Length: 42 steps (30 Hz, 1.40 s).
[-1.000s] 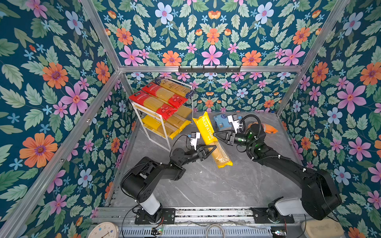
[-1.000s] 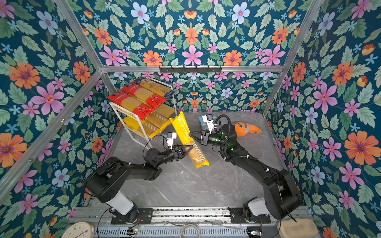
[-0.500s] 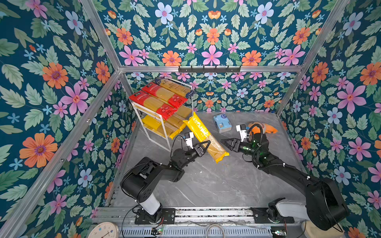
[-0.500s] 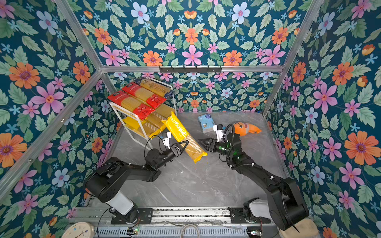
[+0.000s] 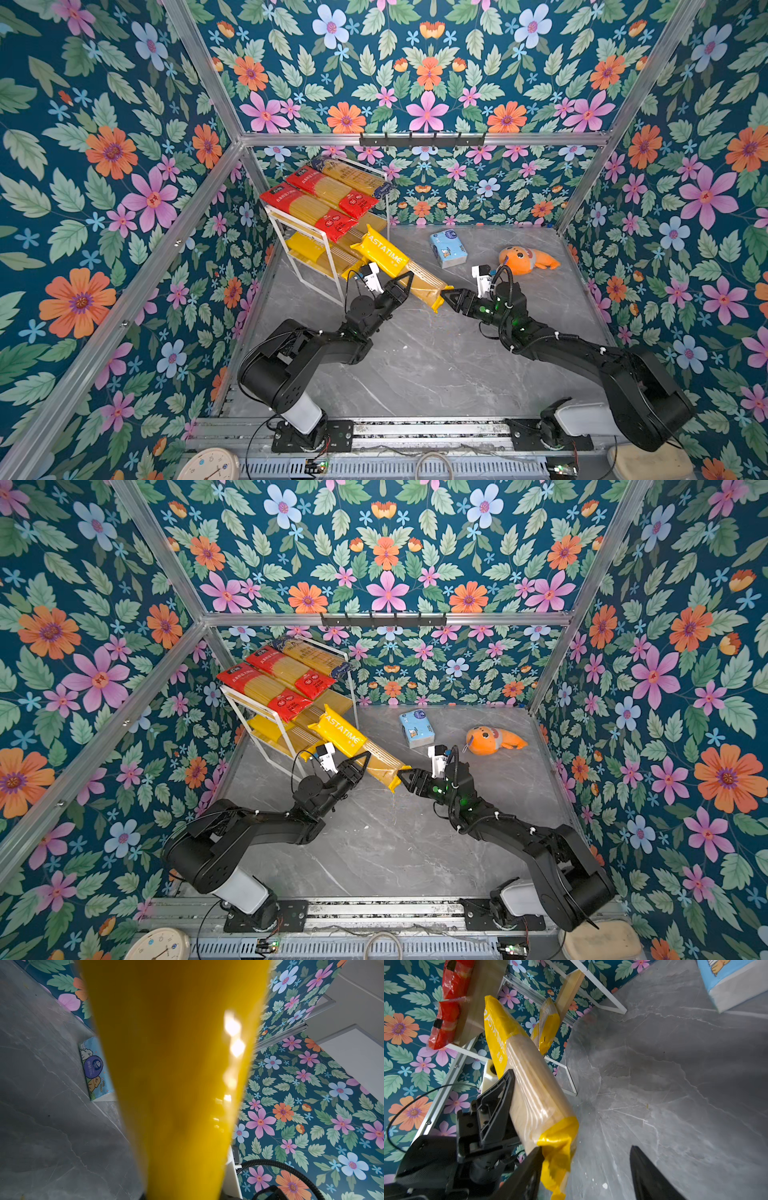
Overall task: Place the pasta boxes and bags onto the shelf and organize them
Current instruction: 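Carry the yellow pack with both grippers and insert it onto the lower tier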
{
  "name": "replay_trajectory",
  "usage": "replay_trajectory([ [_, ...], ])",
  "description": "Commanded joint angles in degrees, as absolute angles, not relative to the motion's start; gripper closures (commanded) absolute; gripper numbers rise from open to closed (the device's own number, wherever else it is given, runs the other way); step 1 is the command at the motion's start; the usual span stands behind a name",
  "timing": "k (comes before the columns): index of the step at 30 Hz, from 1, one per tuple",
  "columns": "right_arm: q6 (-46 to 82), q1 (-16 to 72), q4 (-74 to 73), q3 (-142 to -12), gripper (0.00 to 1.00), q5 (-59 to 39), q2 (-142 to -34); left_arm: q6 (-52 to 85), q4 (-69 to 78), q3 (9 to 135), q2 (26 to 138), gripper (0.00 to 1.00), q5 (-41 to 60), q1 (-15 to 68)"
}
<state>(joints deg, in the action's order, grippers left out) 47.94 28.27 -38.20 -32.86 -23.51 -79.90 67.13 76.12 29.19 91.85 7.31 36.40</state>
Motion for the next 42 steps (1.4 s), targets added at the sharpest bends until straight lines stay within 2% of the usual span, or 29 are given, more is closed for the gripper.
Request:
replay_trajectory([
  [1,51.47,29.70,-47.23,-35.10,0.32,-22.15,-82.82,67.48,82.18,29.97,90.97,0.75,7.32,36.80],
  [5,51.67,31.83,-47.86,-38.32,0.33,-21.99,-85.78,68.15,82.39,30.23,90.80,0.75,6.87,36.91],
  [9,53.51,33.12,-51.89,-39.61,0.39,-22.35,-88.20,68.20,82.27,31.00,90.60,0.74,7.01,36.91],
  [16,57.31,33.11,-60.56,-38.85,0.60,-20.58,-90.47,68.46,81.92,31.03,90.11,0.69,7.47,36.91],
  [20,58.67,33.13,-63.21,-38.99,0.73,-19.93,-91.36,67.95,81.13,30.69,89.43,0.60,7.40,36.87],
  [24,59.28,33.13,-64.43,-40.51,0.82,-19.17,-92.23,66.94,79.46,29.85,88.32,0.51,7.05,36.91],
  [31,61.00,32.93,-65.90,-46.50,0.91,-18.23,-96.69,64.67,76.48,27.29,84.82,0.41,6.35,36.81],
  [42,65.83,32.87,-66.56,-64.07,0.97,-17.34,-108.65,59.26,65.78,19.30,75.75,0.37,3.17,36.91],
])
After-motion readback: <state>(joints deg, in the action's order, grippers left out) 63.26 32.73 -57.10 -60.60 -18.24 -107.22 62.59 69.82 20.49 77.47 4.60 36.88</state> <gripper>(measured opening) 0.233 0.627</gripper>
